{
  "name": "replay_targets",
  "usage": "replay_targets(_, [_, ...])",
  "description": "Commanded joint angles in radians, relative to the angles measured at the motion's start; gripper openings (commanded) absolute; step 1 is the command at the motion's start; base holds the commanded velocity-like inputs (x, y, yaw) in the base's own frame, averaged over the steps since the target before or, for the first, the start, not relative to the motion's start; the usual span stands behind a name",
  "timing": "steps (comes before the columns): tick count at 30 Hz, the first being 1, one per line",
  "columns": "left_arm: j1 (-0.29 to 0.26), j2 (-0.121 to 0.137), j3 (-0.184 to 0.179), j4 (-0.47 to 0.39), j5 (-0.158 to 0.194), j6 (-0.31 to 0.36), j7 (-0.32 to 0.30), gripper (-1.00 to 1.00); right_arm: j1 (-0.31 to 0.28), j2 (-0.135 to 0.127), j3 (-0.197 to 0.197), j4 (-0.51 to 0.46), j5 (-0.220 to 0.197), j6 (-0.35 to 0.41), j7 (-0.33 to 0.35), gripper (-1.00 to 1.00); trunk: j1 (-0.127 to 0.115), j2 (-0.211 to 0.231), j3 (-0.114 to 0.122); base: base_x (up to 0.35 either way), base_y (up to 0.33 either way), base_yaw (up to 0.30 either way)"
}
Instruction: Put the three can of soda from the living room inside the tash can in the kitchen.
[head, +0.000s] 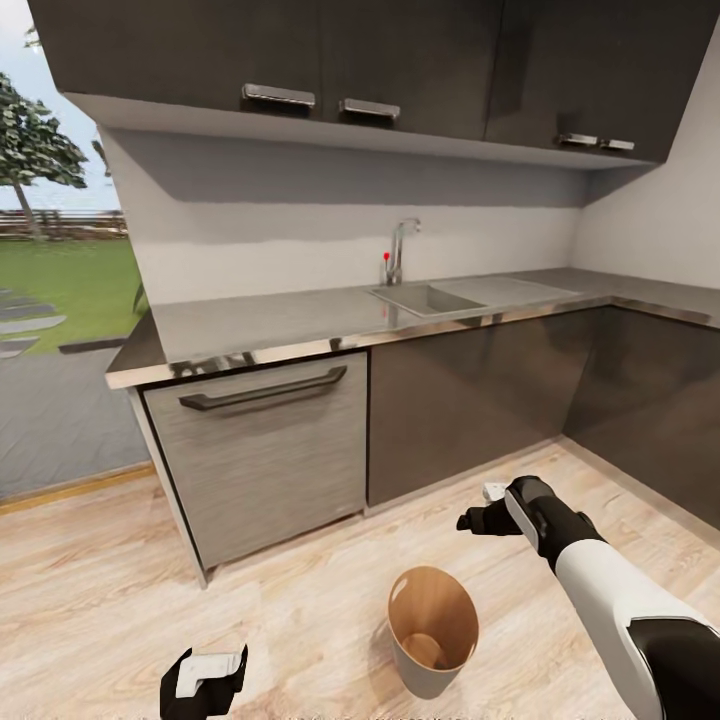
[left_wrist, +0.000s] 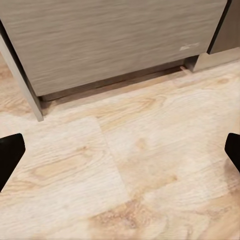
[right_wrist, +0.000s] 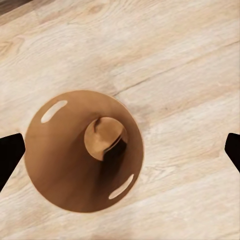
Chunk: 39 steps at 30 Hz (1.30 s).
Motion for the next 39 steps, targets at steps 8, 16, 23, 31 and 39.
replay_targets(8, [0.000, 0.000, -0.001, 0.002, -0.001, 0.000, 0.001, 1.00, 0.000, 0.002, 0.001, 0.000, 0.001, 0.000, 0.000, 1.00, 0.031, -0.056, -0.025, 0.000, 0.000, 0.000])
replay_targets(16, [-0.002, 0.001, 0.001, 0.003, -0.001, 0.001, 0.000, 1.00, 0.000, 0.001, 0.001, 0.000, 0.001, 0.000, 0.000, 1.00, 0.061, -0.112, -0.050, 0.000, 0.000, 0.000])
replay_targets(23, [-0.028, 0.005, 0.005, -0.086, 0.002, 0.048, -0.007, 1.00, 0.000, 0.001, 0.000, 0.000, 0.000, 0.000, 0.001, 1.00, 0.088, -0.161, -0.072, 0.000, 0.000, 0.000])
replay_targets(31, [-0.056, -0.002, 0.004, -0.397, 0.003, 0.348, -0.010, 1.00, 0.000, -0.001, 0.000, 0.000, 0.000, 0.000, 0.000, 1.00, 0.119, -0.217, -0.097, 0.000, 0.000, 0.000])
replay_targets(39, [-0.073, -0.003, 0.003, -0.433, 0.002, 0.385, -0.009, 1.00, 0.000, -0.003, 0.000, 0.000, 0.001, 0.000, 0.000, 1.00, 0.150, -0.273, -0.122, 0.000, 0.000, 0.000])
